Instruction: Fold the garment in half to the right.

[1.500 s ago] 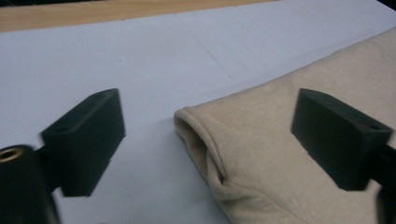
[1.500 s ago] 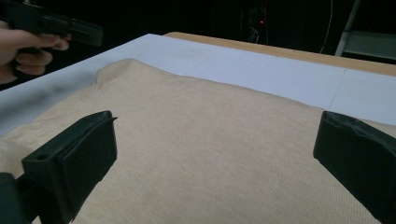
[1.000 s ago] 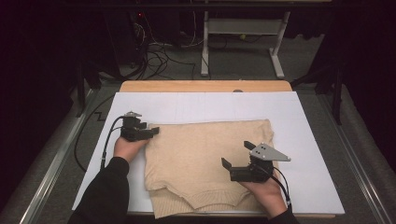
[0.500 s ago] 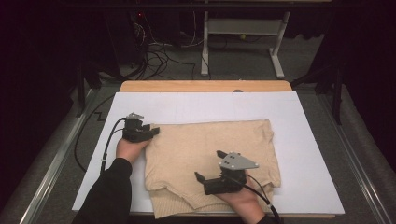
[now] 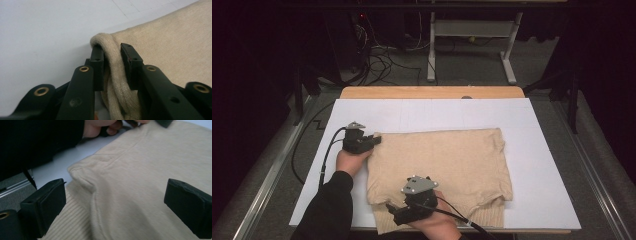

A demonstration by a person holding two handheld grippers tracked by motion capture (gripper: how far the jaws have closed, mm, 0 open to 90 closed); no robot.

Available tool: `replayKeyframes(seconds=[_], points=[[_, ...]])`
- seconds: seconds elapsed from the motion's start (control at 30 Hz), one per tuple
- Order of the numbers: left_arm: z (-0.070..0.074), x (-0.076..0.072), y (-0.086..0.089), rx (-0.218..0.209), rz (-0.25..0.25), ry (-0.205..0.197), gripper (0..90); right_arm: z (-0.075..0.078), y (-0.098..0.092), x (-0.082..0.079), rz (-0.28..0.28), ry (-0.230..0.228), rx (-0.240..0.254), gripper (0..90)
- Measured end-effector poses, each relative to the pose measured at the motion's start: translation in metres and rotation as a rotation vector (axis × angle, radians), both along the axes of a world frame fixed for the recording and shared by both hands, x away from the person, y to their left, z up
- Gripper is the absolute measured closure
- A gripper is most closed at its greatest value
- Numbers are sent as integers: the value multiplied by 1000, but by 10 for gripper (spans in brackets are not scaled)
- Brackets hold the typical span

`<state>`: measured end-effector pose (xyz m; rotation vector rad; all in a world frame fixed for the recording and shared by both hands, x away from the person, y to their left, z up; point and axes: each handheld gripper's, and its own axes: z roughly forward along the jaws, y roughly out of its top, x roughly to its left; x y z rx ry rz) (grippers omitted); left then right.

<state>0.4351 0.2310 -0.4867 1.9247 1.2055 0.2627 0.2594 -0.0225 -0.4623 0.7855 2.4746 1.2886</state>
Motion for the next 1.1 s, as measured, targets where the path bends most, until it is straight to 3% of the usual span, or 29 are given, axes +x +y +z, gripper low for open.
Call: replayKeyframes(seconds=[0.57,0.83,1.0,1.1], points=[[0,-2,0,-4,3,-17,721,-10,54,-9,136,77,-107,185],[0,-2,0,-5,6,-19,720,-17,64,-11,138,71,-192,205],[0,-3,1,-10,5,-26,720,-19,69,-16,115,7,-261,290],[0,-2,1,-16,6,-20,720,-19,69,-16,105,1,-263,343]])
